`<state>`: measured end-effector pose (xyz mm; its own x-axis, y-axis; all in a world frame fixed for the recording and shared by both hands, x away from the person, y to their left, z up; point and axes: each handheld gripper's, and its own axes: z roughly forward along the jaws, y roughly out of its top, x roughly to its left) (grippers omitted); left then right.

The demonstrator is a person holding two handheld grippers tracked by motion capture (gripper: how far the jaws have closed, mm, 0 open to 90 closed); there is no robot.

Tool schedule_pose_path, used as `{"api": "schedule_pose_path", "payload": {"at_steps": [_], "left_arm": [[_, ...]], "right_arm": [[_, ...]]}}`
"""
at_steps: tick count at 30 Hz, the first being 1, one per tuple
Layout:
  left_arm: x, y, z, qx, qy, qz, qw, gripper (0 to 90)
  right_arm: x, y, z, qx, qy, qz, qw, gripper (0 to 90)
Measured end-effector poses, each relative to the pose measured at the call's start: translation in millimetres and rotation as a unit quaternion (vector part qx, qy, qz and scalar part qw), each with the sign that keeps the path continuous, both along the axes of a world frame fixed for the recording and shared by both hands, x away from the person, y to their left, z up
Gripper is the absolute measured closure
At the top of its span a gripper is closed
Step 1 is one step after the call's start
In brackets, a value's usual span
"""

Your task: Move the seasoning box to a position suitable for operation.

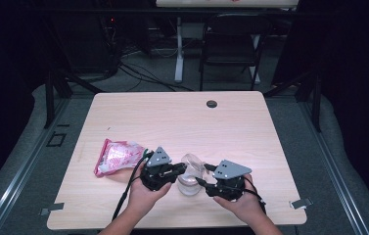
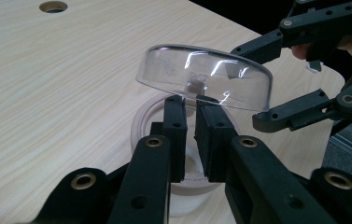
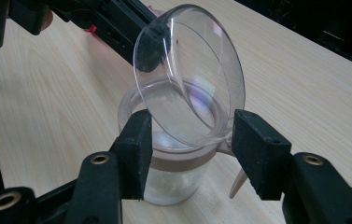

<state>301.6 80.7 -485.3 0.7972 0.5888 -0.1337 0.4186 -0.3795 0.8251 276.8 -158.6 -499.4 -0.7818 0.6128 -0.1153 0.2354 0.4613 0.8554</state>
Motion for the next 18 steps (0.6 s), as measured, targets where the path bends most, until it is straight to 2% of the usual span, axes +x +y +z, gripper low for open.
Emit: {"api": "schedule_pose_path", "payload": {"at_steps": [3, 9, 15, 18], "left_arm": [[1.2, 1.3, -2.4, 0.000, -0.001, 0.005, 1.0000, 79.2], [2.7, 3.4, -6.0, 0.001, -0.004, 0.020, 0.9998, 68.0], [7.1, 6.7, -15.2, 0.004, 0.016, 0.029, 0.9994, 65.1], [8.3, 7.1, -18.3, 0.005, 0.017, 0.032, 0.9993, 62.9]], "right_arm": [[0.2, -0.3, -0.1, 0.001, 0.000, 0.000, 1.0000, 49.9], [0.3, -0.7, 0.0, 0.001, 0.000, 0.001, 1.0000, 50.3], [0.1, -1.2, 0.2, 0.004, -0.001, 0.000, 1.0000, 50.9], [0.2, -1.5, 0.2, 0.004, -0.002, 0.000, 1.0000, 51.1]]}}
